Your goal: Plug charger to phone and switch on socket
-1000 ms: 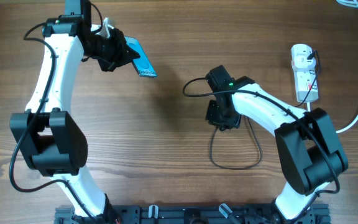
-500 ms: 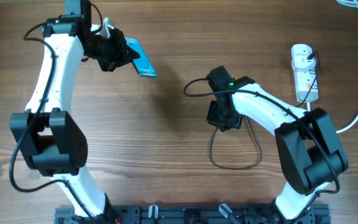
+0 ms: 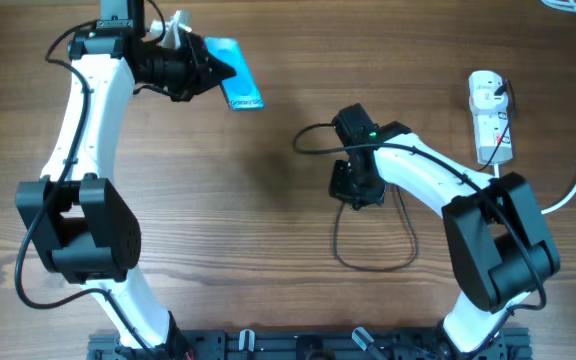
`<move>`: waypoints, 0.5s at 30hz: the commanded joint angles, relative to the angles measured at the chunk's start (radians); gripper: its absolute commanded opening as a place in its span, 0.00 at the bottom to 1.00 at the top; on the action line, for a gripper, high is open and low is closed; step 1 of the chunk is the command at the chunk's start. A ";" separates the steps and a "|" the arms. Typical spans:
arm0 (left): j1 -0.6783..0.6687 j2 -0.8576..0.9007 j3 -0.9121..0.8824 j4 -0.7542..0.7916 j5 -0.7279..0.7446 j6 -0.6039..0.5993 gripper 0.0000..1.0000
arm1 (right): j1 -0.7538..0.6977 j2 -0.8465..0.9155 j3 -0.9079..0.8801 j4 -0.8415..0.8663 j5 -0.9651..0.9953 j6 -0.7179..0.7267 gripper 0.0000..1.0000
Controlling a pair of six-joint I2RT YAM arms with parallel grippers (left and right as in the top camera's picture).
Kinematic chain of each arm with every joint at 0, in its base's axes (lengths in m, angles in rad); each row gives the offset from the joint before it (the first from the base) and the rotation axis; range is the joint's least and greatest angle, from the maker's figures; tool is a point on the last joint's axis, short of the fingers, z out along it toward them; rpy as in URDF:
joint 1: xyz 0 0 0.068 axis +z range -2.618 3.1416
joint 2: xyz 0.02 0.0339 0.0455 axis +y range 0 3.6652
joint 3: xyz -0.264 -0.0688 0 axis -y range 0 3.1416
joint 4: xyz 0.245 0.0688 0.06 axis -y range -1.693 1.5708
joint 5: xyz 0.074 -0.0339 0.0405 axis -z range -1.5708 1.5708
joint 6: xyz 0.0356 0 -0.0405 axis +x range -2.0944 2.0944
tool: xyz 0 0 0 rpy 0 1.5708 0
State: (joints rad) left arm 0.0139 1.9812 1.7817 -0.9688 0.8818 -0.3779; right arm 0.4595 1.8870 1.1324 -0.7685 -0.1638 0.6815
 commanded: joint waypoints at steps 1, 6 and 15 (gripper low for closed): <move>-0.006 -0.018 0.004 0.059 0.253 0.101 0.04 | 0.006 -0.102 0.026 0.027 -0.117 -0.086 0.04; -0.005 -0.018 0.004 0.242 0.485 0.105 0.04 | 0.013 -0.367 0.026 0.058 -0.224 -0.225 0.04; -0.020 -0.018 0.004 0.301 0.558 0.110 0.04 | 0.105 -0.617 0.026 0.054 -0.238 -0.290 0.04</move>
State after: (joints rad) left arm 0.0120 1.9812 1.7794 -0.6781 1.3674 -0.2928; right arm 0.5331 1.2865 1.1473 -0.7136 -0.3798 0.4244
